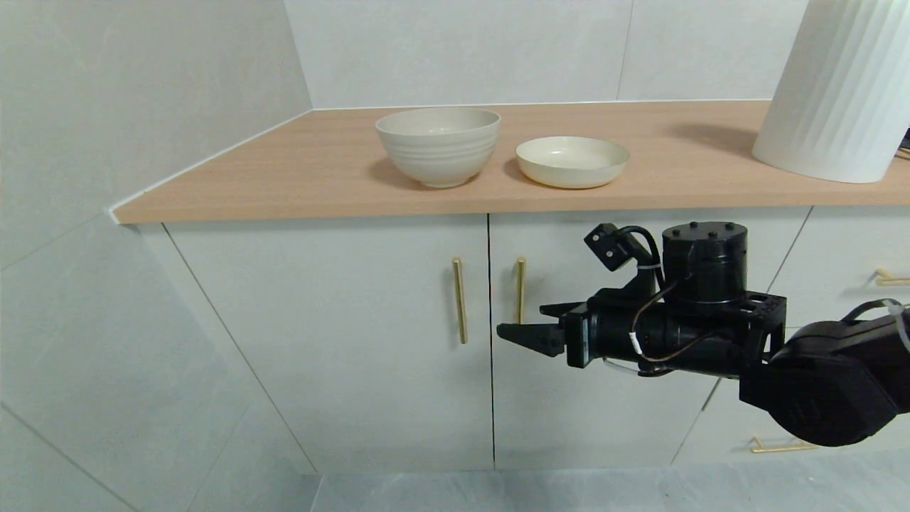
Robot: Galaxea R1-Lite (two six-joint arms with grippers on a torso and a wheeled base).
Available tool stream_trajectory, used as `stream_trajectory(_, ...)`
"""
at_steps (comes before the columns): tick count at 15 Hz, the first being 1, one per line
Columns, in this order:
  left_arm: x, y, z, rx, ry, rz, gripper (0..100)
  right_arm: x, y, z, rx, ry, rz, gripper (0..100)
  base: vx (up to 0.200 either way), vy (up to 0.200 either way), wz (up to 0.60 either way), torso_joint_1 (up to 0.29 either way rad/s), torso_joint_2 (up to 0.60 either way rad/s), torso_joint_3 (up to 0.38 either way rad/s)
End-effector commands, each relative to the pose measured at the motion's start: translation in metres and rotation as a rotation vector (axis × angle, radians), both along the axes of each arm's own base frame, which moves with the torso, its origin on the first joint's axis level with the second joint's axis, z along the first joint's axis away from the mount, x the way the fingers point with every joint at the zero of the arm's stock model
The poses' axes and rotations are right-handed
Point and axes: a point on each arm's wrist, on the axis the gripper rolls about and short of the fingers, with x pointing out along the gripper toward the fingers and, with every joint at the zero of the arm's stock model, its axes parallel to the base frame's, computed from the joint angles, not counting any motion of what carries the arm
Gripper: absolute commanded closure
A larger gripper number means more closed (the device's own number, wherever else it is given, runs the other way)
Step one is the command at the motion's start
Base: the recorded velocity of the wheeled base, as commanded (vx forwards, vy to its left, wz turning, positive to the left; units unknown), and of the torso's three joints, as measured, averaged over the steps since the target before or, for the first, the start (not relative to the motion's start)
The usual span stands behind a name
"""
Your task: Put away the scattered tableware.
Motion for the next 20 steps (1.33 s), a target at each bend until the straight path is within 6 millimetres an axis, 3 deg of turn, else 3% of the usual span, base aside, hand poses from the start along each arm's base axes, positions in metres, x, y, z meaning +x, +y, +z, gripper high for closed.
stream_trajectory(1,0.0,0.0,0.0,0.0,-0.002,0.0,0,0.009,0.005,-0.014,0.014,0.027,-0.009,0,0.0,0.0,0.0,0.0,0.0,0.0)
stream_trajectory(11,0.0,0.0,0.0,0.0,0.0,0.0,0,0.035,0.018,-0.028,0.132,-0.038,-0.088,0,0.0,0.0,0.0,0.0,0.0,0.0)
stream_trajectory(20,0.0,0.0,0.0,0.0,0.0,0.0,0,0.033,0.027,-0.026,0.202,-0.024,-0.071,0,0.0,0.0,0.0,0.0,0.0,0.0)
